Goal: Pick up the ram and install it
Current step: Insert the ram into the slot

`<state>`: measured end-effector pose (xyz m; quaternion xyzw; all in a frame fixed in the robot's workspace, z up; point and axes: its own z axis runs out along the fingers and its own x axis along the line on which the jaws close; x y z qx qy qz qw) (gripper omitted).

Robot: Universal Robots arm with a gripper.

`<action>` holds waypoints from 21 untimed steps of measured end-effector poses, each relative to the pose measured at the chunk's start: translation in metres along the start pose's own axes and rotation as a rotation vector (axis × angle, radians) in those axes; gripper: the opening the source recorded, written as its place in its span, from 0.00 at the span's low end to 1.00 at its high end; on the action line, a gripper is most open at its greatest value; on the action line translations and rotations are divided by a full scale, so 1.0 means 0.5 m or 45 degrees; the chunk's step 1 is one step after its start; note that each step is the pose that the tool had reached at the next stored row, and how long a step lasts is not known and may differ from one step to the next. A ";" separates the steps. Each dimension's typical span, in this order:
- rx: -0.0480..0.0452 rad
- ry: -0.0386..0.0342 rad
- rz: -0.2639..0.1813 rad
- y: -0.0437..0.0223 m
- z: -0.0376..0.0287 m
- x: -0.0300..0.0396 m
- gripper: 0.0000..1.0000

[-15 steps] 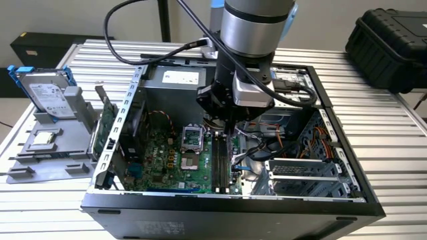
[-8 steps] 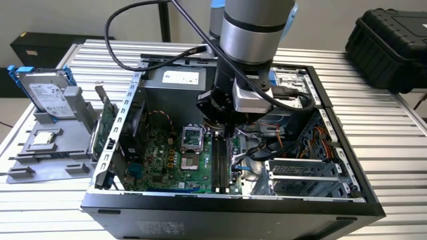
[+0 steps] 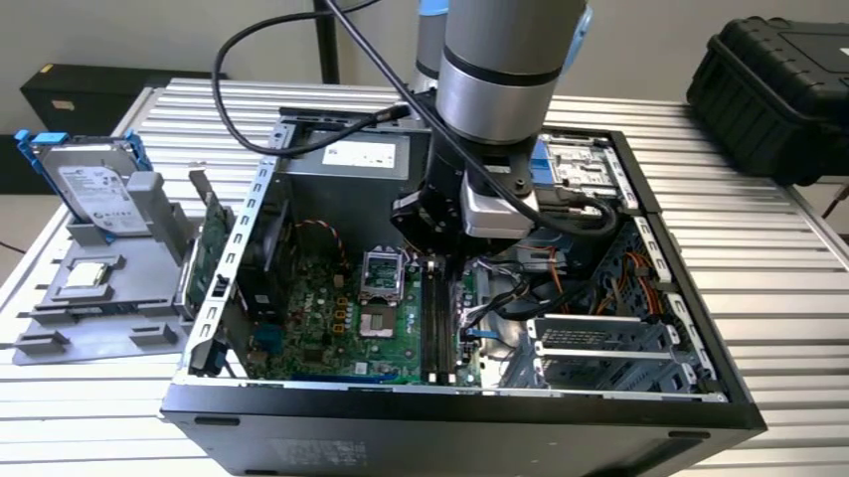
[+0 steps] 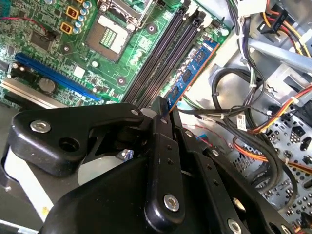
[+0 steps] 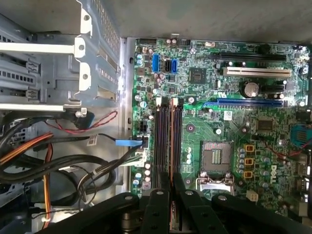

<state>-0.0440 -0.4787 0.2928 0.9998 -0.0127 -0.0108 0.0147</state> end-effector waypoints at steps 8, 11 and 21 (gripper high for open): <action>0.000 -0.0001 -0.001 -0.001 0.027 0.001 0.00; 0.000 -0.0001 0.000 -0.001 0.036 0.001 0.00; 0.000 -0.0001 0.000 -0.001 0.045 0.001 0.00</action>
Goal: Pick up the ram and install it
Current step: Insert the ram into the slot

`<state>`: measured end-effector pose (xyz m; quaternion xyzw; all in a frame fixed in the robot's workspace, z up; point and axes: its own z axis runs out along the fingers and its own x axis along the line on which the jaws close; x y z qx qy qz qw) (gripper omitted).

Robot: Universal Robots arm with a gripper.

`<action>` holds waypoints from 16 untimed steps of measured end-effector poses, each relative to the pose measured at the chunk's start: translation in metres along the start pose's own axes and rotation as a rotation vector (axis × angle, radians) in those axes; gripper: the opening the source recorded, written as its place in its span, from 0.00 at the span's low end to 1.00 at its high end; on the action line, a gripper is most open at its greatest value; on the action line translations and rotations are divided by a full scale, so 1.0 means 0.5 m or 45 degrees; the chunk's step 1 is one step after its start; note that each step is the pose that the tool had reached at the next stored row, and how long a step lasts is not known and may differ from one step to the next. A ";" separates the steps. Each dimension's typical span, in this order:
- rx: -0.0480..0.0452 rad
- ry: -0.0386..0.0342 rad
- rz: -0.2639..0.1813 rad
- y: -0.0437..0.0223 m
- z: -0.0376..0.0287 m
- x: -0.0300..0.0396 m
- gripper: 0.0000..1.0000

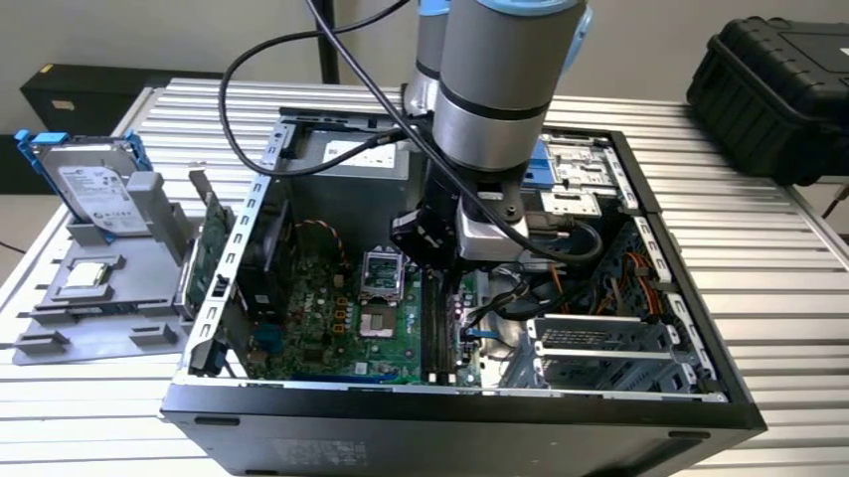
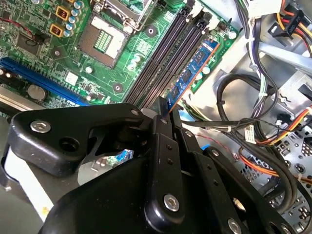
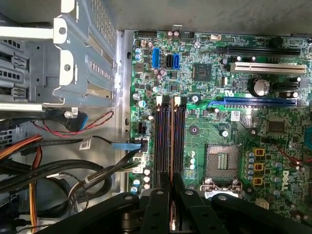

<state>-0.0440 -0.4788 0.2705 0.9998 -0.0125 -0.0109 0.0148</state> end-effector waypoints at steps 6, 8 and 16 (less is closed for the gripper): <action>0.000 -0.0038 0.000 0.002 0.006 0.001 0.00; 0.000 -0.0052 0.000 0.004 0.011 0.001 0.00; 0.000 -0.0104 0.000 0.006 0.032 0.005 0.00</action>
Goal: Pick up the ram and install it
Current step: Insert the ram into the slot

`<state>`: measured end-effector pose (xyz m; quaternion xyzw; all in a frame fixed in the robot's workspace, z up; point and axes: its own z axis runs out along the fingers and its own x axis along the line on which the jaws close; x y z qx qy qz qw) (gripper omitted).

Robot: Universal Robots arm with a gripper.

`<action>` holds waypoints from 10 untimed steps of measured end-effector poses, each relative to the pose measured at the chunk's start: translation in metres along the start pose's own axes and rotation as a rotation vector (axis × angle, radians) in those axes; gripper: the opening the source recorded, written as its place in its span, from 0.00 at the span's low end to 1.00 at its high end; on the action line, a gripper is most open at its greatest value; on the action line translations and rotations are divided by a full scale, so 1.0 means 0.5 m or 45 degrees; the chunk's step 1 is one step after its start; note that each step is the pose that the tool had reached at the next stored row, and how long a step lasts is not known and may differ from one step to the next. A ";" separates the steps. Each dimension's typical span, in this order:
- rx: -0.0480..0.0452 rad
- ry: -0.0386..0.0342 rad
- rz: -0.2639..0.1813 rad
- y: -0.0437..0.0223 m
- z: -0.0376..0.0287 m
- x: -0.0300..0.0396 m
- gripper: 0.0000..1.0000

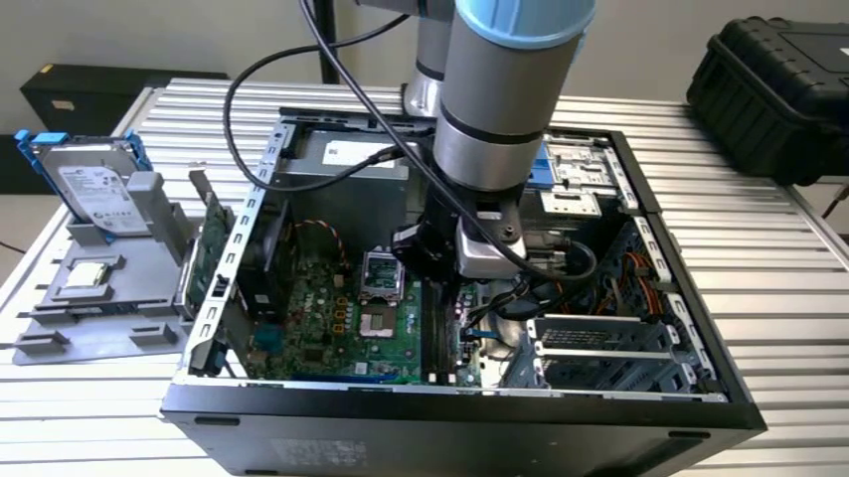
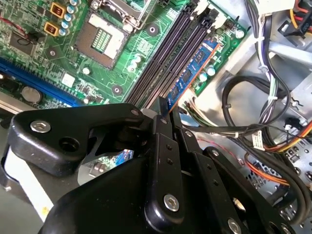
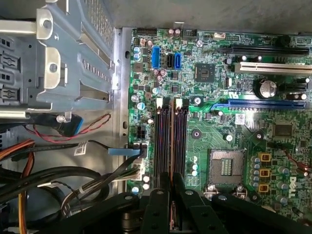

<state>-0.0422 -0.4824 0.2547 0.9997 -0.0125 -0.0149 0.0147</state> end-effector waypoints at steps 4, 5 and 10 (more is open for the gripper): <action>0.000 -0.0034 0.000 0.001 0.009 0.005 0.00; 0.000 -0.0044 0.000 0.001 0.011 0.007 0.00; 0.000 -0.0112 0.000 0.002 0.020 0.019 0.00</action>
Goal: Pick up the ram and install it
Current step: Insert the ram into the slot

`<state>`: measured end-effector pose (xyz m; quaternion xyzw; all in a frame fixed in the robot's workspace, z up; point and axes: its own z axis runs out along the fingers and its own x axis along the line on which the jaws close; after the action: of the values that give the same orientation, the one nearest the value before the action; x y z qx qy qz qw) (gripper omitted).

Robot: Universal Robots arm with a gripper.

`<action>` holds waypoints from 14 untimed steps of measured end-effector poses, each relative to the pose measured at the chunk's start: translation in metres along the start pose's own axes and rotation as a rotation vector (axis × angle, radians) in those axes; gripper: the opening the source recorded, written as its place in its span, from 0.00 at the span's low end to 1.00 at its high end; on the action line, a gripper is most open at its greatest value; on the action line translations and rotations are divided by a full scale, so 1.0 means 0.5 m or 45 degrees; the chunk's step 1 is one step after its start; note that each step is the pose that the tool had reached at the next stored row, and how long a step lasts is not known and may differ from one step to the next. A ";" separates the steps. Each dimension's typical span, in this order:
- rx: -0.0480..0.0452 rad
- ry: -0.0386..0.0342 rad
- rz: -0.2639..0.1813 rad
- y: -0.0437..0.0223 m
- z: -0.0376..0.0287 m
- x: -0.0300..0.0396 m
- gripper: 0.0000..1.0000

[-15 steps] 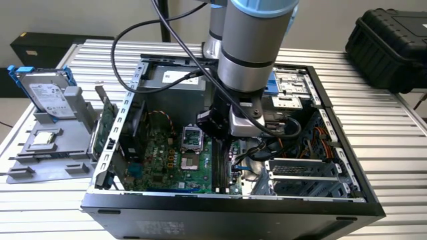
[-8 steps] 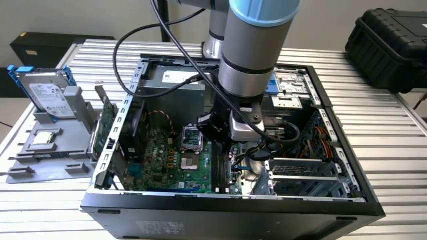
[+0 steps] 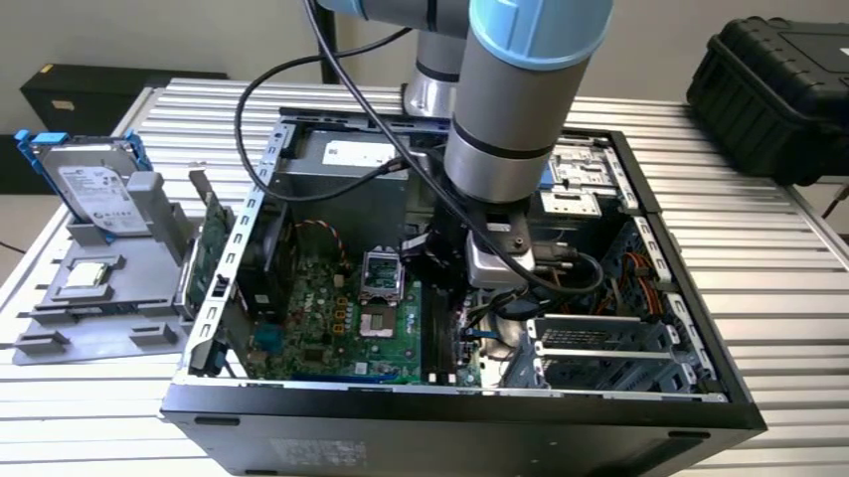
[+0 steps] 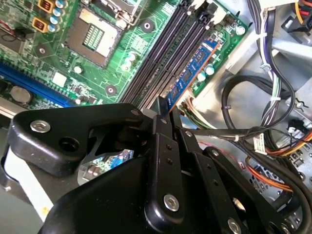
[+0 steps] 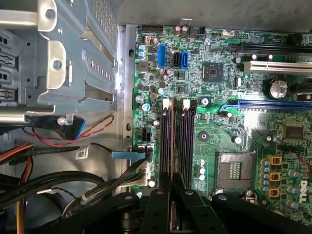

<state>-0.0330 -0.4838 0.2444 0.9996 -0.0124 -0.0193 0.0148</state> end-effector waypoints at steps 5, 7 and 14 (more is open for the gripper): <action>0.000 -0.0013 0.000 0.000 0.004 0.003 0.00; 0.000 -0.0012 0.000 0.000 0.005 0.003 0.00; 0.000 -0.0018 0.000 -0.002 0.021 0.006 0.00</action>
<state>-0.0301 -0.4832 0.2338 0.9996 -0.0124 -0.0200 0.0148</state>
